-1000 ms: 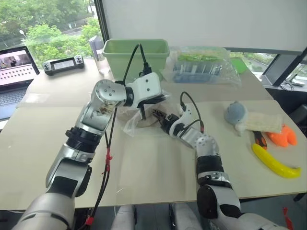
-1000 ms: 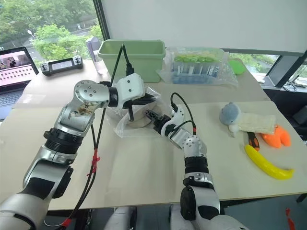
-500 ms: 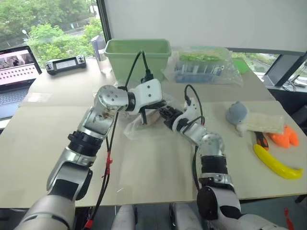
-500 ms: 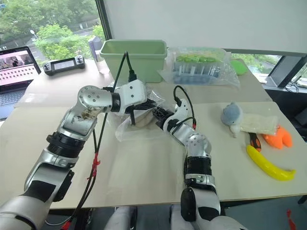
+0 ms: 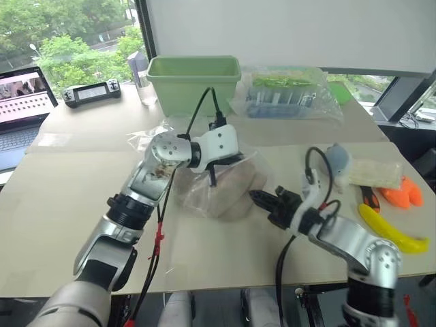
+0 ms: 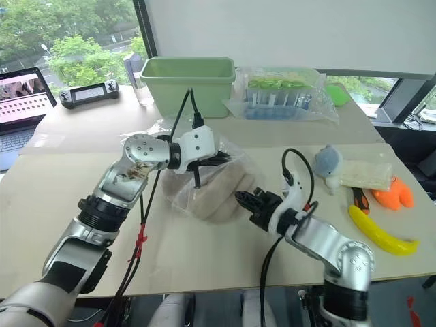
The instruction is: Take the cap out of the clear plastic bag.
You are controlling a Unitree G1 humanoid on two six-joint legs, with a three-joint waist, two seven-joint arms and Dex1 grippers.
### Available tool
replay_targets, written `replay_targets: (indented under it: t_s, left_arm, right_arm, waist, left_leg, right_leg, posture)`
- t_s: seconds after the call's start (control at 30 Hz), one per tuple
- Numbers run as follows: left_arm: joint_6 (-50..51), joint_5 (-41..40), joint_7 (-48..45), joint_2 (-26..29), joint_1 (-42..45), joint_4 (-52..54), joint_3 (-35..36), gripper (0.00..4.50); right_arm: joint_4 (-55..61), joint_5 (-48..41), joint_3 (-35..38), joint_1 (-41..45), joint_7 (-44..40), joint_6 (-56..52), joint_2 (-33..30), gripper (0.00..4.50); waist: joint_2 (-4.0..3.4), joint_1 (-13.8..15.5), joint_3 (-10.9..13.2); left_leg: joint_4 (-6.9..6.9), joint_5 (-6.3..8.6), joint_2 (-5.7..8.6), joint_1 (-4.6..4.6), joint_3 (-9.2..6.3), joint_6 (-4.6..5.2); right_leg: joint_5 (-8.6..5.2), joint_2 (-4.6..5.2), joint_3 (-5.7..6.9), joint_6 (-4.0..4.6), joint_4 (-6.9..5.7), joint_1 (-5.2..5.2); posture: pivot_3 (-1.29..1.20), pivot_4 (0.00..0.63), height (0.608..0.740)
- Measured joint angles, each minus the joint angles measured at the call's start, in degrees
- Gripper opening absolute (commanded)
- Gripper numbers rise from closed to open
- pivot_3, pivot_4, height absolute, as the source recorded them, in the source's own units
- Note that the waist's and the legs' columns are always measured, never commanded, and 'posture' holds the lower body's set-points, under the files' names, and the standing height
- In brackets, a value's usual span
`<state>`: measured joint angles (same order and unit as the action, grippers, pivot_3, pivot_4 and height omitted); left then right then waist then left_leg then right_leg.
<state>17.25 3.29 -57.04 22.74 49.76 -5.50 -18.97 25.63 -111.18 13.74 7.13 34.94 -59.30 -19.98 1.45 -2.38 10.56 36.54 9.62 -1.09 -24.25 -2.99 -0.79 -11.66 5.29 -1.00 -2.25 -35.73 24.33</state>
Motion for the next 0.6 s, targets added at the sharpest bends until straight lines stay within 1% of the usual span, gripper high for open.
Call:
replay_targets:
  t_s: [0.07,0.13,0.17,0.27,0.33,0.43,0.5,0.6]
  left_arm:
    - [-0.09,-0.01,0.09,-0.22,-0.47,-0.07,-0.31,0.0]
    - [-0.14,0.01,0.17,-0.33,-0.57,-0.28,-0.34,0.0]
    - [-0.64,0.0,0.18,-0.52,-0.65,-0.28,-0.57,0.0]
    - [-1.07,0.03,0.21,-0.3,-0.84,-0.37,-0.6,0.0]
    - [-1.34,0.04,0.28,-0.5,-0.93,-0.33,-0.7,0.0]
    - [-1.57,0.05,0.43,-0.4,-1.42,-0.14,-0.73,0.0]
    - [-1.59,0.06,0.75,-0.45,-1.95,0.09,-0.82,0.0]
    - [-1.59,0.11,1.29,-0.4,-2.54,0.36,-0.83,0.0]
  right_arm:
    - [3.22,-0.35,-0.31,-4.46,-4.12,1.42,-5.88,0.03]
    - [5.63,-0.36,0.57,-7.87,-8.61,2.18,-10.45,0.03]
    - [8.0,-0.45,2.32,-11.42,-13.47,2.2,-16.48,0.03]
    - [10.85,-0.43,9.01,-18.0,-22.02,1.34,-24.66,0.03]
    - [11.63,-0.13,13.42,-21.94,-26.93,1.09,-27.6,0.03]
    - [10.42,3.93,20.59,-26.94,-35.12,0.65,-29.53,0.03]
    - [8.7,6.15,25.61,-28.38,-40.29,0.7,-30.38,0.03]
    - [8.11,6.75,30.4,-28.02,-46.22,1.94,-30.32,0.03]
  waist:
    - [-0.04,0.27,0.03]
    - [-0.04,0.36,0.03]
    - [-0.12,0.81,0.06]
    - [-0.09,1.43,0.06]
    - [-0.03,1.66,0.06]
    - [-0.02,1.91,0.07]
    - [-0.02,1.94,0.07]
    - [-0.02,1.91,0.08]
  left_leg:
    - [0.0,0.0,0.04,-0.03,0.01,0.0]
    - [0.03,0.0,0.04,-0.05,0.0,0.0]
    - [0.04,0.0,0.1,-0.04,0.01,0.0]
    - [0.04,0.0,0.07,-0.07,0.01,0.0]
    - [0.04,0.0,0.06,-0.12,0.0,0.0]
    - [0.05,0.0,0.07,-0.16,0.02,0.0]
    - [0.05,0.0,0.09,-0.21,0.07,0.0]
    - [0.05,0.01,0.1,-0.28,0.07,0.0]
  right_leg:
    - [-0.01,0.04,-0.02,-0.04,0.02,0.0]
    - [0.0,0.02,-0.03,-0.06,0.09,-0.03]
    - [-0.01,0.07,-0.07,-0.11,0.14,-0.08]
    - [0.0,0.01,-0.11,-0.12,0.3,-0.14]
    - [0.02,-0.01,-0.11,-0.14,0.39,-0.16]
    - [0.06,-0.02,-0.13,-0.2,0.55,-0.19]
    - [0.13,-0.01,-0.21,-0.32,0.67,-0.19]
    - [0.15,-0.01,-0.22,-0.35,0.69,-0.12]
  posture:
    - [0.0,0.15,0.74]
    - [0.0,0.15,0.74]
    - [0.0,0.15,0.74]
    - [0.0,0.15,0.74]
    - [0.0,0.15,0.74]
    - [0.0,0.15,0.74]
    - [0.0,0.15,0.74]
    - [0.0,0.15,0.74]
